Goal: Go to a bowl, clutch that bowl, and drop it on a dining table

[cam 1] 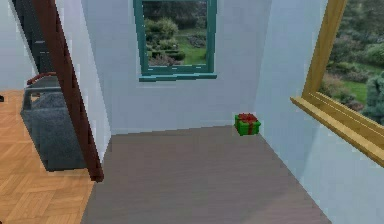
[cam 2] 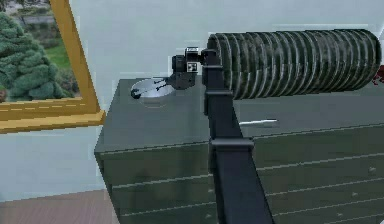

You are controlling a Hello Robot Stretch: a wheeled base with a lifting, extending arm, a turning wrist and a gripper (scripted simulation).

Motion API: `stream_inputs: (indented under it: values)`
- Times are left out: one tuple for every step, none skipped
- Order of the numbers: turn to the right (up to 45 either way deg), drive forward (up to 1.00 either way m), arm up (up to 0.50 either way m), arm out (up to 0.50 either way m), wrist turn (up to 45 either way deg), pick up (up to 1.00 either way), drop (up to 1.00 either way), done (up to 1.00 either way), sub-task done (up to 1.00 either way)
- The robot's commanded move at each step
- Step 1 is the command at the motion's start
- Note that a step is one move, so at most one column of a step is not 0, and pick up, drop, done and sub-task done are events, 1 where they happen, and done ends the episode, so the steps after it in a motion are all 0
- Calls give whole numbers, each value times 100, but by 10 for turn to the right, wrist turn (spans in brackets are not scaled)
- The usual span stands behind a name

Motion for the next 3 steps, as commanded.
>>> stream_inputs:
  values:
    - [0, 0, 4, 0, 0, 0, 0, 0, 0]
    - [0, 0, 0, 0, -450, 0, 0, 0, 0]
    - [0, 0, 0, 0, -390, 0, 0, 0, 0]
